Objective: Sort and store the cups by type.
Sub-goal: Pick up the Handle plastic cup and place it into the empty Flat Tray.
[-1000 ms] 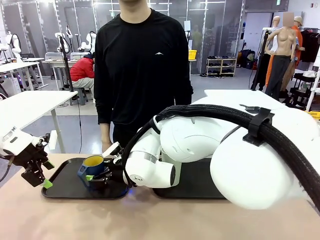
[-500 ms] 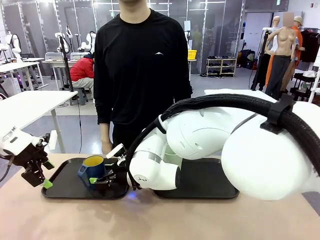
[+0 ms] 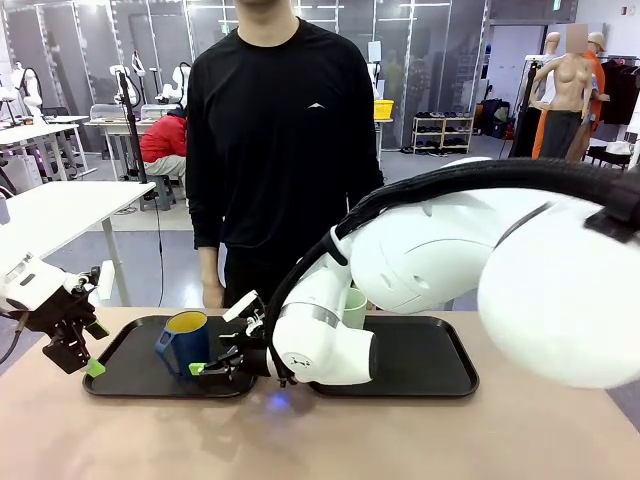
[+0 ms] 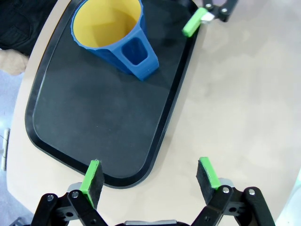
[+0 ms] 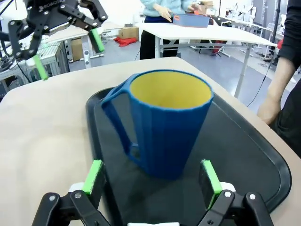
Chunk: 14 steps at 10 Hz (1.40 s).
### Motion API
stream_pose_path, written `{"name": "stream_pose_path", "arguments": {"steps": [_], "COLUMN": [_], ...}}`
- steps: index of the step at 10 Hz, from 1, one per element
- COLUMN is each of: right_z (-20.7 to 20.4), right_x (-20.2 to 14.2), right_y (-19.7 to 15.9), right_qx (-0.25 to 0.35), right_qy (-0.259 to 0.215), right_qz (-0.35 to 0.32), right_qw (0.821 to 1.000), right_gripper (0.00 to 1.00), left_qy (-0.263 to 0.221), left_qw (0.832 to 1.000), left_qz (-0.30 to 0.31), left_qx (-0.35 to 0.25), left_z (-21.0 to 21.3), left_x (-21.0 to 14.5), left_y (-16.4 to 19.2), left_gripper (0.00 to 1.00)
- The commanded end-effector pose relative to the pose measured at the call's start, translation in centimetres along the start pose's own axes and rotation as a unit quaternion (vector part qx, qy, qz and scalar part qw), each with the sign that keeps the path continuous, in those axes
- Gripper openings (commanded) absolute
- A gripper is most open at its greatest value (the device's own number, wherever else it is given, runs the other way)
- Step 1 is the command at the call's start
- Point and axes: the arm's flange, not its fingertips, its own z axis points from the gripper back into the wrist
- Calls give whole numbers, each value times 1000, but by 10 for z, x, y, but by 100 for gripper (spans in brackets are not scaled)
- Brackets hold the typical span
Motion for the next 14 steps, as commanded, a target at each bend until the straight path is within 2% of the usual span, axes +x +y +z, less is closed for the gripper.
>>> {"name": "stream_pose_path", "arguments": {"steps": [1, 4, 7, 8, 9, 14], "right_z": [33, 80, 100, 104, 97, 97], "right_x": [-5, 10, 16, 15, 14, 14], "right_y": [27, 31, 26, 23, 26, 26], "right_qx": [6, 38, 39, 37, 39, 39], "right_qy": [26, 63, 84, 93, 71, 71], "right_qz": [28, 40, 52, 58, 61, 61], "right_qw": [999, 997, 994, 993, 995, 995], "right_gripper": [100, 100, 100, 100, 100, 100], "left_qy": [-4, -4, -4, -4, -4, -4], "left_qw": [1000, 1000, 1000, 1000, 1000, 1000], "left_qz": [3, 3, 3, 3, 3, 3], "left_qx": [8, 8, 8, 8, 8, 8], "left_z": [-2, -2, -2, -2, -2, -2], "left_x": [-1, -1, -1, -1, -1, -1], "left_y": [1, 1, 1, 1, 1, 1], "left_gripper": [100, 100, 100, 100, 100, 100]}}
